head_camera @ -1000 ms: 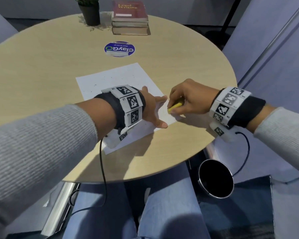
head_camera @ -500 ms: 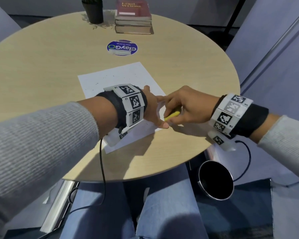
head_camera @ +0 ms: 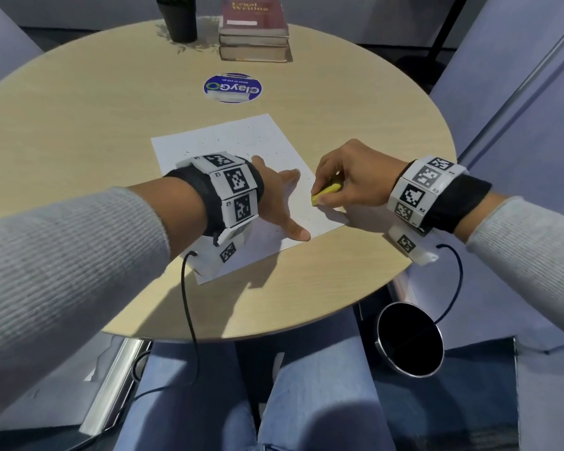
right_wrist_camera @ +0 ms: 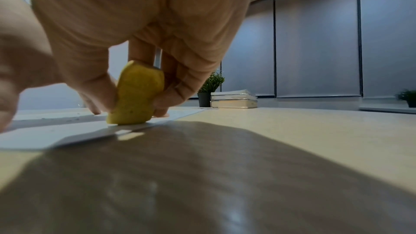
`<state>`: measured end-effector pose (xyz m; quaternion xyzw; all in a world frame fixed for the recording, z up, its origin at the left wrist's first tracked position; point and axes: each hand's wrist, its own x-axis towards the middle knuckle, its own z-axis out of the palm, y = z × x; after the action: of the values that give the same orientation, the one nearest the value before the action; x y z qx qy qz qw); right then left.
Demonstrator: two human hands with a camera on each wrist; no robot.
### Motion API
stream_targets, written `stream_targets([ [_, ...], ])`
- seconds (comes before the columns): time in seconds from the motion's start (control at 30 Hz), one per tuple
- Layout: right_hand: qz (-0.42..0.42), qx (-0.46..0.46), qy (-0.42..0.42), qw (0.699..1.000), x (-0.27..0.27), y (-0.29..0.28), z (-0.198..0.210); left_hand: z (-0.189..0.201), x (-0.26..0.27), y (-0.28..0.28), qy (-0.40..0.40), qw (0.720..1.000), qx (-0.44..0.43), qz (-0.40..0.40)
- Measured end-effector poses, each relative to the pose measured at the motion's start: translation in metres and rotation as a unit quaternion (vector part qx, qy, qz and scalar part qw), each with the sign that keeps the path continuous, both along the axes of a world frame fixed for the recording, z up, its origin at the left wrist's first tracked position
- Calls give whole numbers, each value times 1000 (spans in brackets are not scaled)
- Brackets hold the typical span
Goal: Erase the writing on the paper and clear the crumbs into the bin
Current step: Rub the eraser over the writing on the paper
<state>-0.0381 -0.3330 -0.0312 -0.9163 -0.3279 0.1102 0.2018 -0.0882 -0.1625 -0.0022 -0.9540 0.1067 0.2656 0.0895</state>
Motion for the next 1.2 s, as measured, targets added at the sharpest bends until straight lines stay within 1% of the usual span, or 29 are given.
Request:
stream_targets([
  [0.13,56,-5,29,998,-17,6,-1,2,-1,0,4,1000,-3,-9],
  [0.17,55,-5,31,998,-15,7,0,0,-1,2,5,1000,-5,-8],
  [0.27,13,5,12,1000,1,6,4,-1,0,3,7,1000,-7,-1],
  [0.33,12,4,6,1000,1,7,3,0,-2,2,8,1000,-7,1],
  [0.47,69,0,42,997,-21,12,-1,3,-3,1,9,1000,-4,-2],
  [0.53,45,1,47,998,-10,7,2,3,-2,1,9,1000,-3,0],
  [0.6,9,7,23,1000,2,4,5,3,-2,1,10,1000,-3,2],
  [0.63,5,7,10,1000,3,3,4,3,-2,1,13,1000,-4,4],
  [0.7,34,-2,14,999,-6,5,2,1,0,3,17,1000,-7,10],
  [0.77,64,-10,50,997,-19,4,1,0,1,4,20,1000,-6,16],
  [0.83,46,-5,59,997,-13,-1,3,-1,2,4,19,1000,-8,17],
  [0.9,19,4,28,999,-3,-4,4,-1,1,3,14,1000,-7,12],
  [0.97,23,2,10,1000,-5,-2,2,-1,0,2,14,1000,-5,11],
  [1.07,68,-11,40,997,-24,1,2,-1,2,3,17,1000,-2,12],
  [1.13,56,-15,48,997,-19,0,6,-1,1,3,17,1000,-2,14],
  [1.2,26,-16,19,999,-5,0,9,-1,0,1,13,1000,1,9],
])
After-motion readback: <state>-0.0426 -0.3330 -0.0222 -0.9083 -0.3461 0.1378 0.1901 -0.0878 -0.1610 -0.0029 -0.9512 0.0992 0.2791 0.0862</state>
